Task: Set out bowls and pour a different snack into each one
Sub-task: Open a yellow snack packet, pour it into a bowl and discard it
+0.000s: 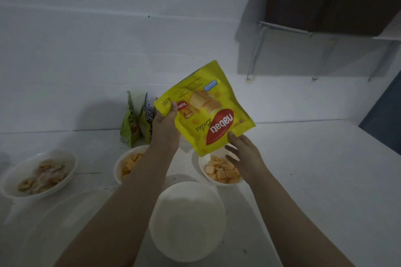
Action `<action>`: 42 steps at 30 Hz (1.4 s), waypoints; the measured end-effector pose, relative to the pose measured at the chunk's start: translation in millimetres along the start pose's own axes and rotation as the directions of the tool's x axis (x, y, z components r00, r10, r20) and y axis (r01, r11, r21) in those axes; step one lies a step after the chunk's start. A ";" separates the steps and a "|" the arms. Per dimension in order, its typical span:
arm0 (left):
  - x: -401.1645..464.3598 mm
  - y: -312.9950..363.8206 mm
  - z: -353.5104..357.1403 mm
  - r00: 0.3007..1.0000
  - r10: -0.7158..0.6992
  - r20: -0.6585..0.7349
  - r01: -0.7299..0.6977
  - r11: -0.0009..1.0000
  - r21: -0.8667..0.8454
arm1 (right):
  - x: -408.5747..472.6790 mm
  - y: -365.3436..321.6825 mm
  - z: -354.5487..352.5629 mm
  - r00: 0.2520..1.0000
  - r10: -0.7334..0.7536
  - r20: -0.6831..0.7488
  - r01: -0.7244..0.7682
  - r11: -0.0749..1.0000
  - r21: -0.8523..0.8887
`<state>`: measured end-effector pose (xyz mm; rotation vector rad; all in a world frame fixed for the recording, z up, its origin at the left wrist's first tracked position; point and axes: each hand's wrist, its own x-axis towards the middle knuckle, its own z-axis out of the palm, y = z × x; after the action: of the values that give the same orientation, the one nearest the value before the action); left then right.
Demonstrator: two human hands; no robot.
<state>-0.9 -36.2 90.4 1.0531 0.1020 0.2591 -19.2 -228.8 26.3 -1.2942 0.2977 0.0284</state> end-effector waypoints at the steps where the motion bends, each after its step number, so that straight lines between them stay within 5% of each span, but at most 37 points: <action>1: -0.5 1.6 -3.3 1.000 -0.019 -0.006 0.019 0.999 -0.034 | -2.7 0.8 4.0 0.999 -0.029 0.013 0.030 0.998 -0.055; 9: -9.3 -0.3 -43.6 0.999 0.033 -0.017 -0.031 0.997 0.075 | -33.8 -0.4 37.4 0.896 -0.410 -0.170 0.374 0.904 -0.205; 13: -11.3 -5.6 -62.1 0.986 -0.128 0.108 0.114 0.986 0.121 | -61.6 -3.7 42.8 0.819 -0.506 -0.271 0.471 0.862 -0.187; 25: -82.6 -39.8 -22.4 0.930 -0.182 0.320 0.101 0.962 0.254 | -145.1 7.1 -6.2 0.669 -0.498 -0.552 0.499 0.851 -0.162; 42: -249.5 -129.1 145.3 0.669 -0.332 0.665 0.153 0.937 0.313 | -275.4 -11.9 -214.8 0.405 -0.444 -0.799 0.523 0.829 -0.195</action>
<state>-190.7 -284.1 39.9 1.2975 -0.4444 -0.4385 -325.1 -396.1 50.1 -1.1816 0.7042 -1.1477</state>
